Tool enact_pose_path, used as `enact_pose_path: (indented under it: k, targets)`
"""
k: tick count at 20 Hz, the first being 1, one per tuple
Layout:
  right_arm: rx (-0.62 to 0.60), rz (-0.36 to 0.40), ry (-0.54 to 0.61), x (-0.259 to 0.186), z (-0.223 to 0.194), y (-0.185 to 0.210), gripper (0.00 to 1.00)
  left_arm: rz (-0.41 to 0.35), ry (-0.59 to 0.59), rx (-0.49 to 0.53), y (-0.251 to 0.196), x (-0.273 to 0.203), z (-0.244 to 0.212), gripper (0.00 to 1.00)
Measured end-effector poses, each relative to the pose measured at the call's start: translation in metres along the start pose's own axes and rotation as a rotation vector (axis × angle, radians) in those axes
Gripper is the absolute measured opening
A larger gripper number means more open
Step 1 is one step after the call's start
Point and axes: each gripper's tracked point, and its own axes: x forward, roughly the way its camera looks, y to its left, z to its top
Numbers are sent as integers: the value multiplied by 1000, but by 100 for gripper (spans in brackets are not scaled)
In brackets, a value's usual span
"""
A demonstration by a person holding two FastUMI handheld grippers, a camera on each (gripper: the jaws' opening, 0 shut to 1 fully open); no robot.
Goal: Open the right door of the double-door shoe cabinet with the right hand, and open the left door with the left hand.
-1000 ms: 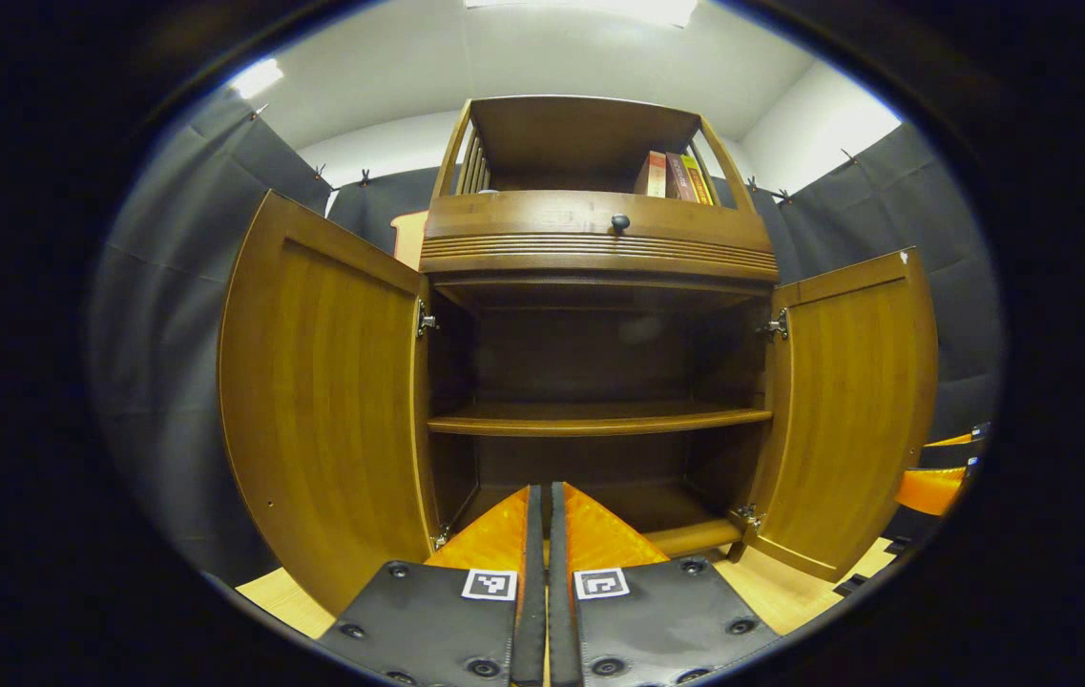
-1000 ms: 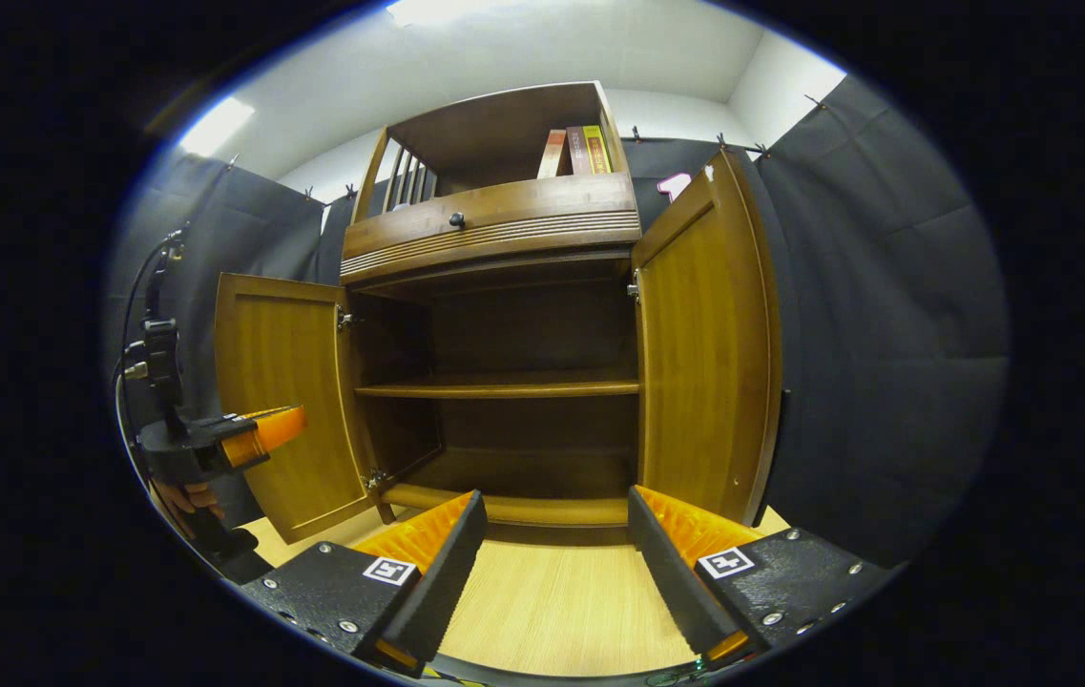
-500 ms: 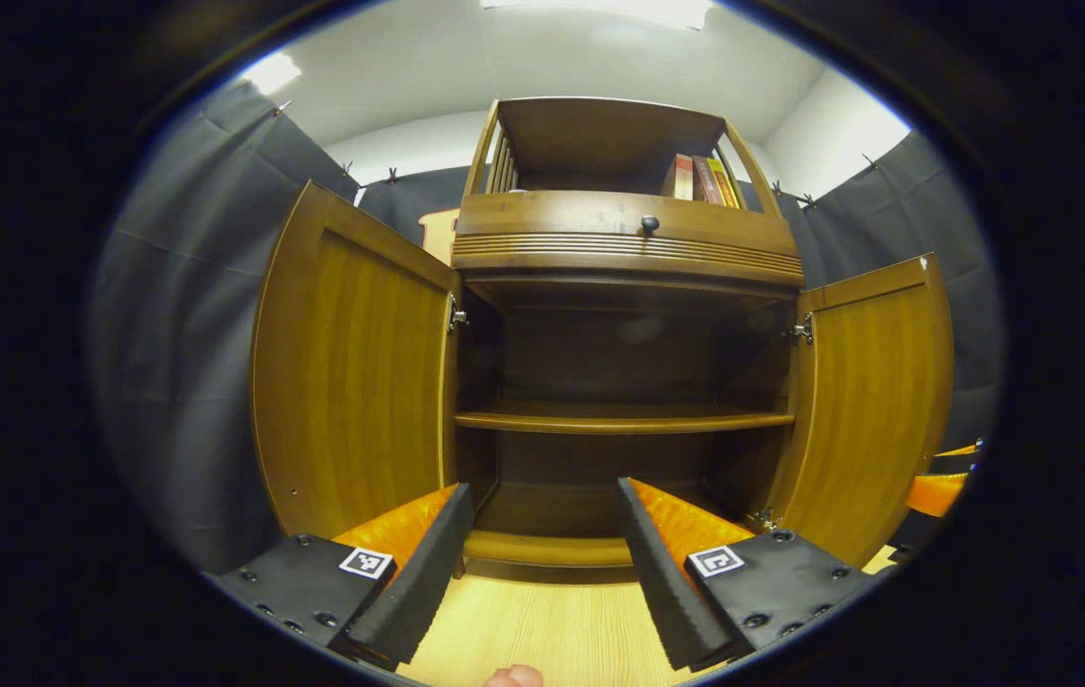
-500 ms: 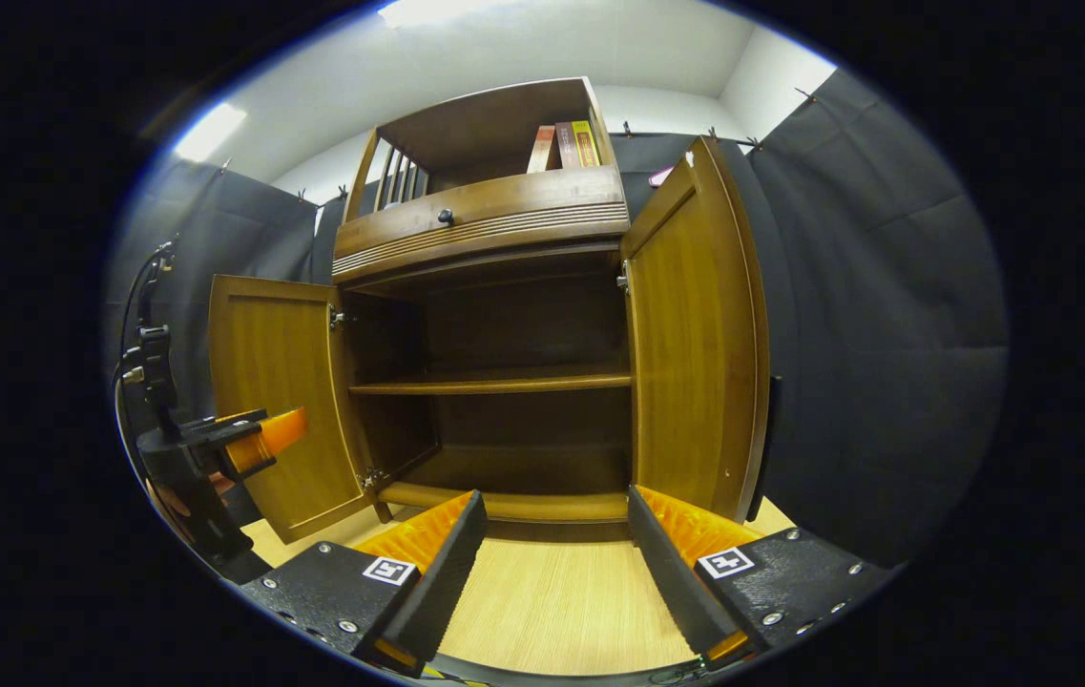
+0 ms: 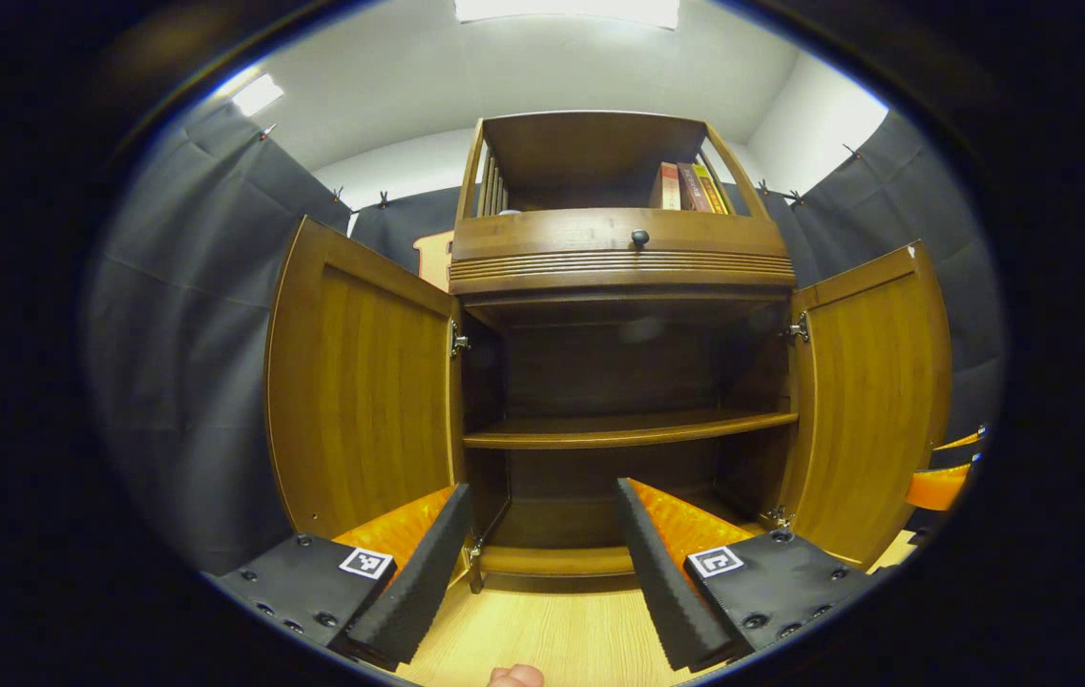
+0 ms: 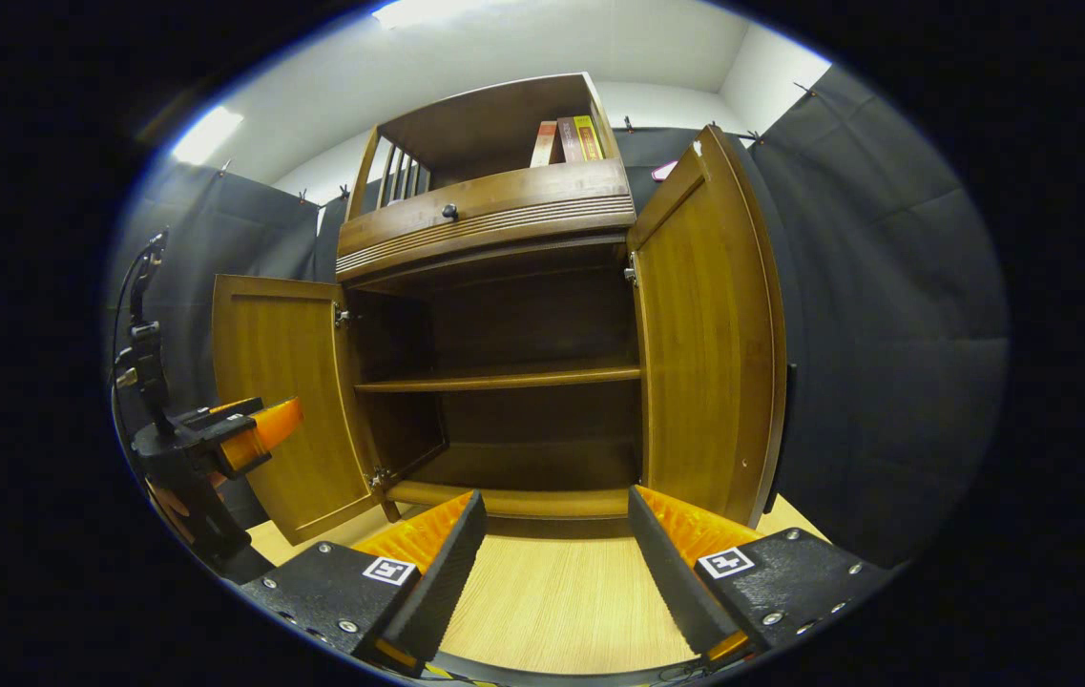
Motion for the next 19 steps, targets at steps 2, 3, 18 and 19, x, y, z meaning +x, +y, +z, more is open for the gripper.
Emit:
enact_pose_path:
  k: [2,3,18,19]
  targets:
    - [1,0,4,0,-1,1,92,-5,-8,11,-1,0,0,95]
    - [1,-1,5,1,-2,0,92,-7,-8,13,-2,0,1,95]
    - [4,3,-6,5,2,1,92,22,-27,20,10,1,6,96]
    - [5,4,-5,3,2,1,92,21,-28,20,10,1,5,96]
